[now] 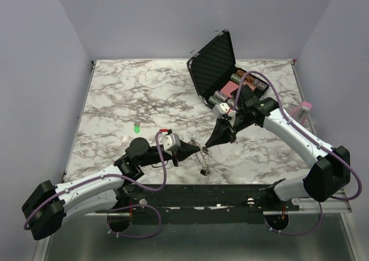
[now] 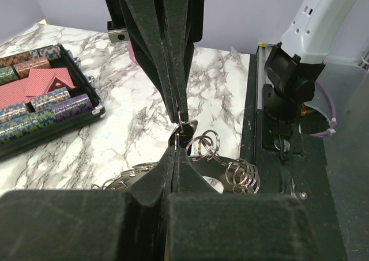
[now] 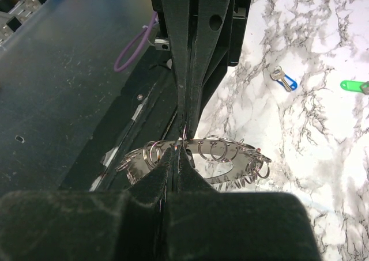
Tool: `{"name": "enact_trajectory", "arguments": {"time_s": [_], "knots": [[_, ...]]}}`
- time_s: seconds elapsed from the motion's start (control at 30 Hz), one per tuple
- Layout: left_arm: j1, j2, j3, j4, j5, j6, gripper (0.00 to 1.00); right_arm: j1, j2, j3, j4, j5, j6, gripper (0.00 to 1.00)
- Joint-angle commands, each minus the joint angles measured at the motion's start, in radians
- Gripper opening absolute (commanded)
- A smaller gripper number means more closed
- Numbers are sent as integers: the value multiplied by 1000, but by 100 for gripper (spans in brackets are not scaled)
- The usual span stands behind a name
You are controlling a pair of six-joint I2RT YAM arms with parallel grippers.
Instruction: Put the keys on the keyring
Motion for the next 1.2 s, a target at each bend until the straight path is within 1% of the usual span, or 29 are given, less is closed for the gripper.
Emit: {"name": "enact_trajectory", "arguments": {"time_s": [0.0,0.33,1.17], "knots": [[4,-20,13,45,25,-9,0,8,4,-7,16,-3,16,0],[4,-59,7,10,18,-1,0,8,1,-3,17,21,21,1],[4,-31,1,60,21,-19,0,8,4,-23,43,-9,37,0]]}}
